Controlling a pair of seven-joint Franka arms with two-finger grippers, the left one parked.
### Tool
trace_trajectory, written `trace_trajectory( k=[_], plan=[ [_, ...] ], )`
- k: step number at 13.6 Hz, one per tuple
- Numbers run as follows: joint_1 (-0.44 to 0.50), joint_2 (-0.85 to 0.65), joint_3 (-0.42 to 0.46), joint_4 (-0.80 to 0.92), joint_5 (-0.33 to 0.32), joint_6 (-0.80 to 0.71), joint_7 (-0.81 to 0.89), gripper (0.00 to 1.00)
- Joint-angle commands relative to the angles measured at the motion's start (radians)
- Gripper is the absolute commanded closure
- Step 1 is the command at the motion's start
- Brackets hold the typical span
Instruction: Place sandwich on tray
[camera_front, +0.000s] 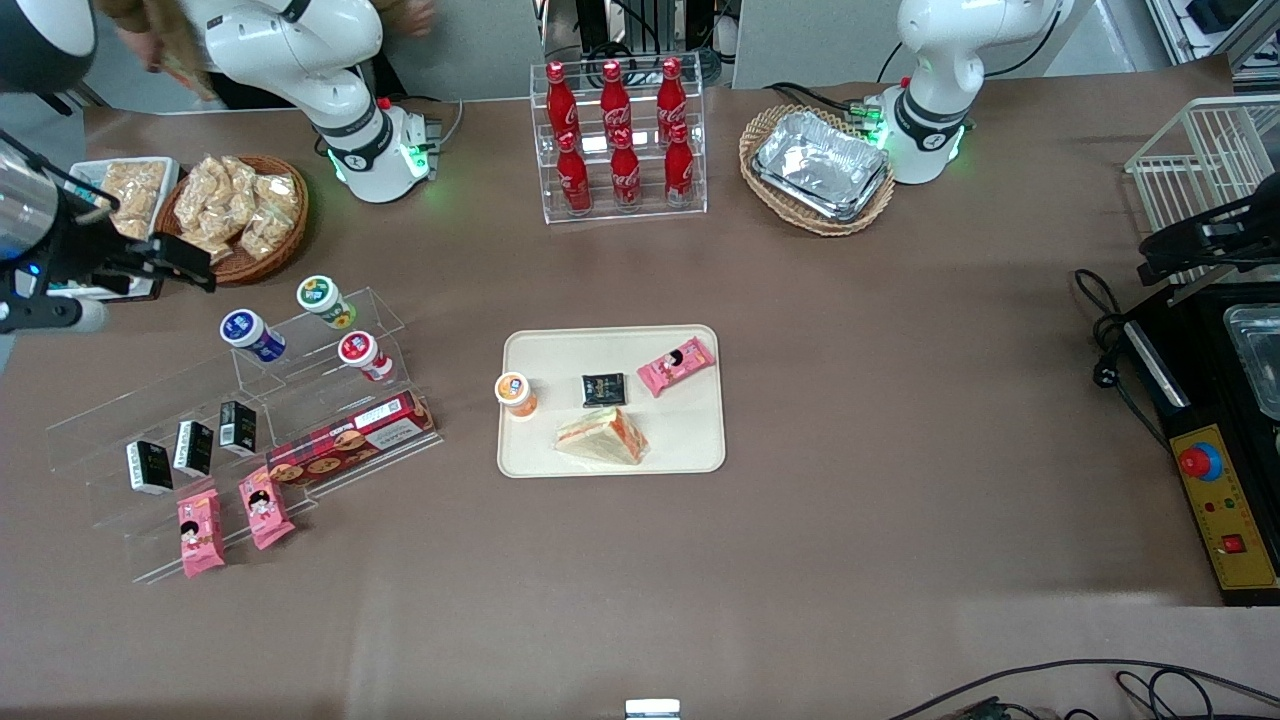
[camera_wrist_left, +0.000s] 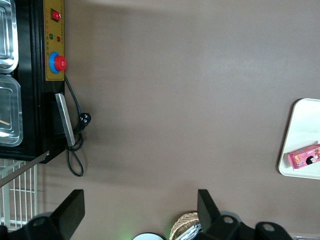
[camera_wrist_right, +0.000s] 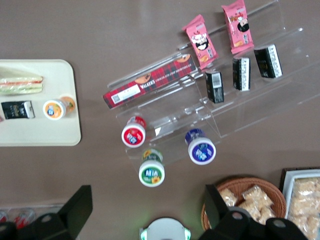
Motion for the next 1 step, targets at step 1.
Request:
trace_trajectory(
  k=[1],
  plan=[
    [-0.002, -0.03, 0.003, -0.11, -0.006, 0.114, 0.014, 0.0]
  ],
)
